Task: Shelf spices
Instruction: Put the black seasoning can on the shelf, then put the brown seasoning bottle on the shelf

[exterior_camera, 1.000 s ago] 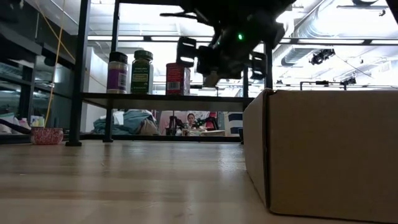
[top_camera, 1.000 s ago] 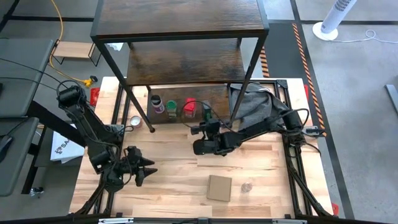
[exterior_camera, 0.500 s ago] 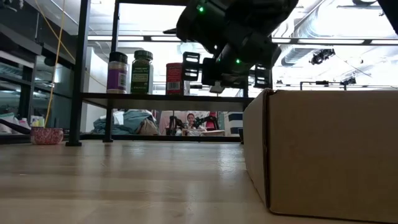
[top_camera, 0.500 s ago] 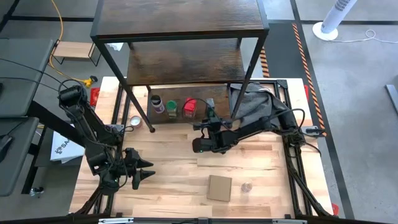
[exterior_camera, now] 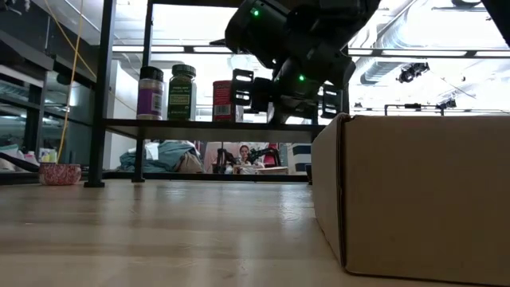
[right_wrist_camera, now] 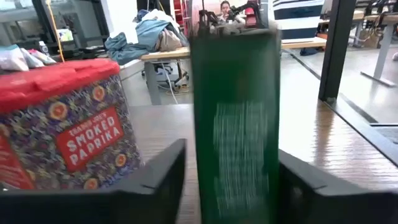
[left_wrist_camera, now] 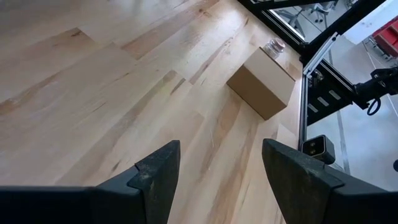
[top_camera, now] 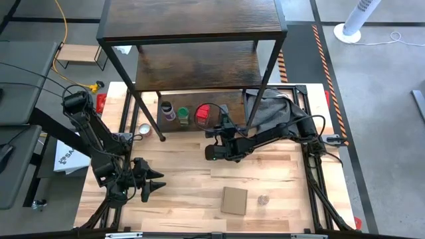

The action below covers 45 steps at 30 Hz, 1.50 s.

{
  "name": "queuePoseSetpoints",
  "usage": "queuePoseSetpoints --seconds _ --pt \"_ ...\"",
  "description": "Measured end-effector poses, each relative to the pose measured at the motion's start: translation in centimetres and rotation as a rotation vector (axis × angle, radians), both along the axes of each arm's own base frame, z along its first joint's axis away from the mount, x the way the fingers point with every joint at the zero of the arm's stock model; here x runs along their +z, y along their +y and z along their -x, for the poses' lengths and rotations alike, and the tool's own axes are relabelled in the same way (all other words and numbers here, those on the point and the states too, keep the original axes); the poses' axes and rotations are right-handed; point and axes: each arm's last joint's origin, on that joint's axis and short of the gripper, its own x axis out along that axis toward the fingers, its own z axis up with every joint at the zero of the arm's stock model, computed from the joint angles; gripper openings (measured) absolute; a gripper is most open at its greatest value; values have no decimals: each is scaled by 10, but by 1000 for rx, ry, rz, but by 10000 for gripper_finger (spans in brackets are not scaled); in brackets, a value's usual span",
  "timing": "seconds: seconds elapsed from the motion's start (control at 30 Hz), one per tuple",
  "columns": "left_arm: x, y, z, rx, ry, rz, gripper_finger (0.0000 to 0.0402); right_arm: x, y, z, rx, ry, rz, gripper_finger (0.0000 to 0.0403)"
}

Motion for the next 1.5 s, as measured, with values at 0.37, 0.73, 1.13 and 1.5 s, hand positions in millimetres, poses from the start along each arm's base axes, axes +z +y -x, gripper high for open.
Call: queuePoseSetpoints --seconds 0.37,0.73,1.13,1.5 --pt "0 0 0 -5 2 -9 222 3 15 -5 103 51 -69 289" --pt "0 0 0 -8 6 -14 222 16 38 -9 178 212 -22 290" --pt "-2 -1 3 -49 44 -10 222 6 47 0 289 388 -112 291" --pt "-4 -1 6 -81 94 -22 222 19 85 35 503 540 -450 291"
